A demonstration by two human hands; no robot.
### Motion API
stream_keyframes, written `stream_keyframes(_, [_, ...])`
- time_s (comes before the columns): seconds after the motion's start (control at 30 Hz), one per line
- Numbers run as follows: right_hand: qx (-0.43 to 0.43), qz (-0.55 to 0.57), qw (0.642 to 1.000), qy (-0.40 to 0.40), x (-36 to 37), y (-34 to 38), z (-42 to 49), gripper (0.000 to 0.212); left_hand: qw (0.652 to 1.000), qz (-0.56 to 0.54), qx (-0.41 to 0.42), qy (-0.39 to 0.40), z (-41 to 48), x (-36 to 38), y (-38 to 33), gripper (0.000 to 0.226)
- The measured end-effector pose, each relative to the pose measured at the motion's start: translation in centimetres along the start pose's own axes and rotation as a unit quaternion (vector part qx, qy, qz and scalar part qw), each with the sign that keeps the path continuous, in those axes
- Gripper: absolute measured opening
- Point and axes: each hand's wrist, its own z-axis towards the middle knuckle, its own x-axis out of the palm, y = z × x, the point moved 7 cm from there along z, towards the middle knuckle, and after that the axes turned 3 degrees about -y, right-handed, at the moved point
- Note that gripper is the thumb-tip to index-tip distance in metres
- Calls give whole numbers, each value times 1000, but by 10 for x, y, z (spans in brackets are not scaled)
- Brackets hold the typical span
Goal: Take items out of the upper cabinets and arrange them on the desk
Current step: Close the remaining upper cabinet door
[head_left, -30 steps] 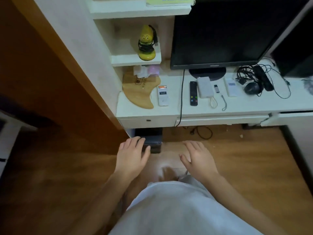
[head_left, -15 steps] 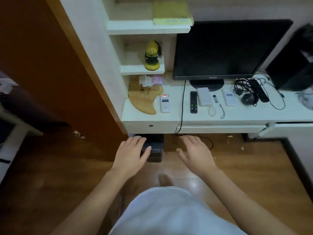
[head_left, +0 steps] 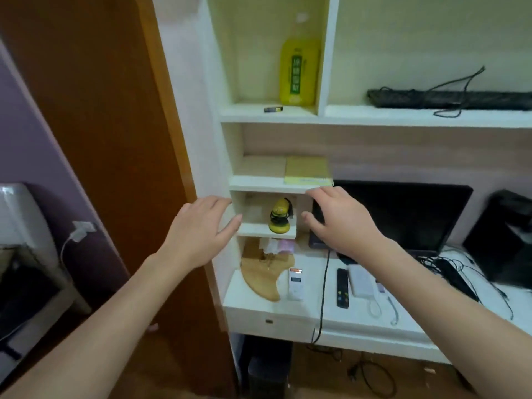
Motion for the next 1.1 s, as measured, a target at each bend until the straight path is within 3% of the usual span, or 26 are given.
stream_keyframes(0.33, [-67,-1,988,-141,-144,27,114,48,982,-31,-3,-185,78,-168,11,66])
stream_keyframes(0.57, [-114,144,964,-192,-204,58,163,39,929,-180,16,-323,93,-268,22,69])
stream_keyframes(0.73, [-148,225,937,-223,-243,88,194,31,899,-237,34,-367,115,-328,21,64])
stream_keyframes(1.1, [-162,311,894,-278,-345,143,254,29,886,-271,-19,-375,183,-410,45,54])
